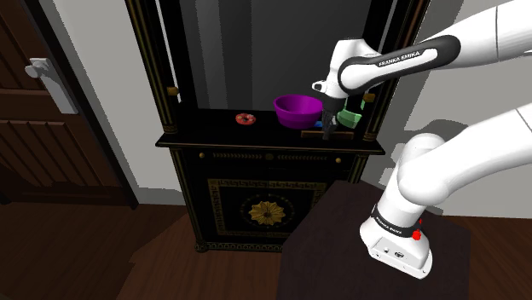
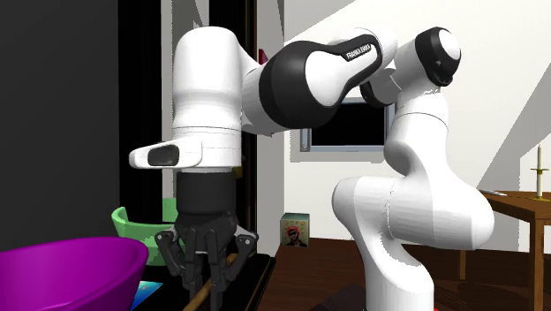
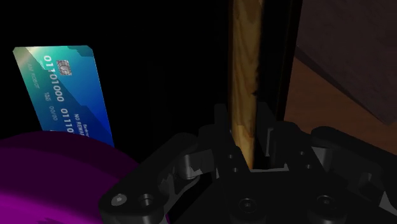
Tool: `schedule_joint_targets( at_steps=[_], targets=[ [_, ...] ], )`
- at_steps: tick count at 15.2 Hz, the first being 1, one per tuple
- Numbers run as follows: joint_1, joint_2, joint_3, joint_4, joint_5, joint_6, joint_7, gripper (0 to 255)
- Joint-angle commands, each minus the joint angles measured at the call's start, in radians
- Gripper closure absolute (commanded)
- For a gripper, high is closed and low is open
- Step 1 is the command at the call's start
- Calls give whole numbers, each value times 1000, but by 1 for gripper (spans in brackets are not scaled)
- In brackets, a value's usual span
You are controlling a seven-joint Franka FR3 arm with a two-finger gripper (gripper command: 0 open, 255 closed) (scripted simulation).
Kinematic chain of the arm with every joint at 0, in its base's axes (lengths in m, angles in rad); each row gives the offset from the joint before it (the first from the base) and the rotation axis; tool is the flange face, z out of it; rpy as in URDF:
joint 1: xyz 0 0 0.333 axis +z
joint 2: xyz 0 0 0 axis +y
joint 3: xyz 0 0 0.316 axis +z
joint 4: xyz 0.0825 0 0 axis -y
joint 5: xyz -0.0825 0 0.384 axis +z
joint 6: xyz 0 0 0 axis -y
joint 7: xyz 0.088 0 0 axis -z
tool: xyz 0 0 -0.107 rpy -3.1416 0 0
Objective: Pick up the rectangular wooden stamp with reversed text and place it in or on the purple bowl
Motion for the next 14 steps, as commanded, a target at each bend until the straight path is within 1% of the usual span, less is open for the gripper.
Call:
schedule_joint_targets(
  at_steps=[1,2,3,14],
  targets=[
    [-8,15,-29,2,4,-2,-1,255],
    [-10,19,-34,6,2,-1,-7,255],
    [-16,5,-19,-13,6,1,2,255],
    [-17,-49,31,101,41,-168,3,255]
  ],
)
